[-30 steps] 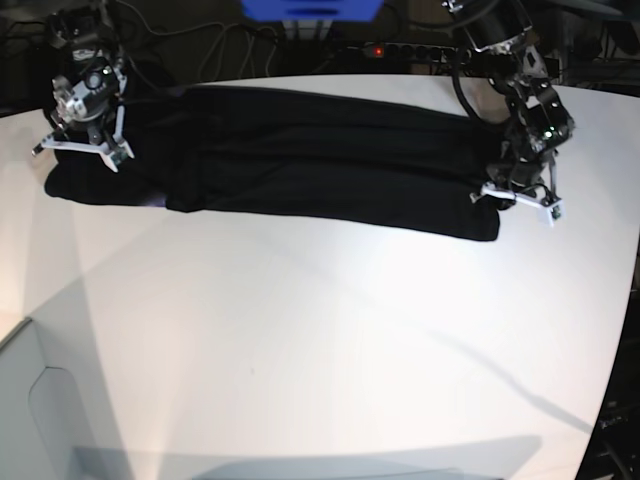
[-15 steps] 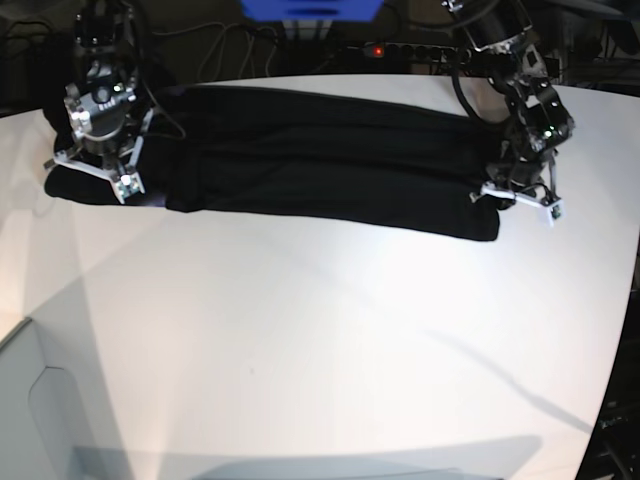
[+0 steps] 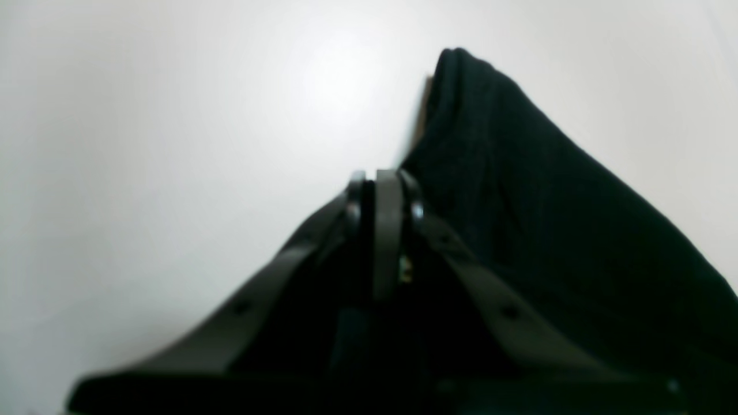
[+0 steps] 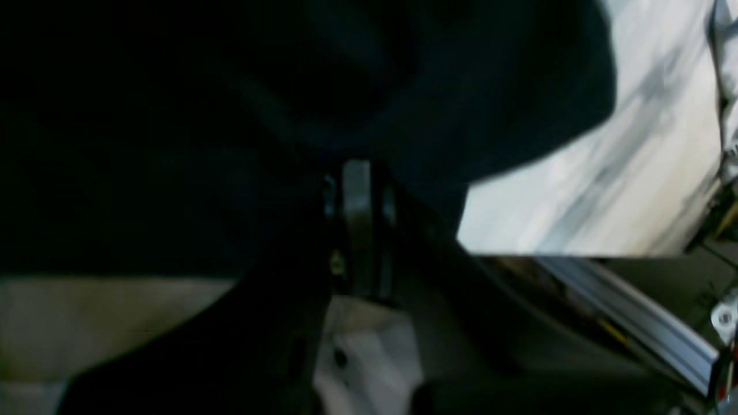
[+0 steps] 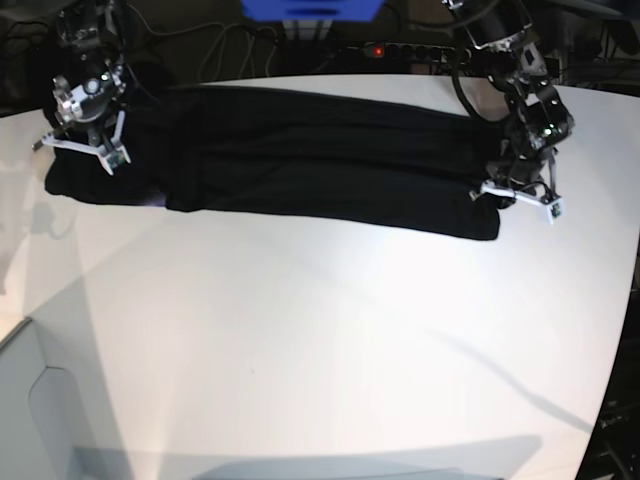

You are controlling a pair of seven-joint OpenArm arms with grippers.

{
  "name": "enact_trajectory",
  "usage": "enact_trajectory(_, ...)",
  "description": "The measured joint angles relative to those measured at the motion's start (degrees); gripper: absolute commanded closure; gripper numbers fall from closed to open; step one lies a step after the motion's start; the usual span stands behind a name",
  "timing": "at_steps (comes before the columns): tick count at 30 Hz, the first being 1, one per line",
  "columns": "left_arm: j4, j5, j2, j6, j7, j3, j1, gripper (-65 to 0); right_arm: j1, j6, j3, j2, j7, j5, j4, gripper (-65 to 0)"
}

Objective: Fold the T-shirt properly

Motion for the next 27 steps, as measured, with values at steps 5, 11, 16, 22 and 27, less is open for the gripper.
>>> enact_trajectory(5, 0.0, -0.02, 0.02, 0.0, 0.04, 0.11, 0.02, -0.4, -0.13, 0.0, 0.26, -0.02, 0.35, 0.0, 0.52, 0.0)
enact_trajectory(11, 0.0, 0.0, 0.02, 0.0, 0.02, 0.17, 0.04, -0.4, 0.39, 0.0, 0.66, -3.19, 0.35, -0.63, 5.42, 0.0)
enact_trajectory(16, 0.07, -0.02, 0.0, 0.0, 0.04, 0.13, 0.11, -0.3, 3.08, 0.02, 0.48, -7.93, 2.89, -0.28, 5.64, 0.0)
enact_trajectory(22, 0.07, -0.04, 0.0, 0.0, 0.0, 0.11, 0.17, -0.3, 2.6, 0.02, 0.17, -13.14, 5.79, -0.24, 5.53, 0.0)
enact_trajectory(27, 0.09, -0.02, 0.0, 0.0, 0.0, 0.11, 0.17, -0.3, 3.04, 0.02, -1.64, -14.8, 6.78, -0.81, 5.53, 0.0)
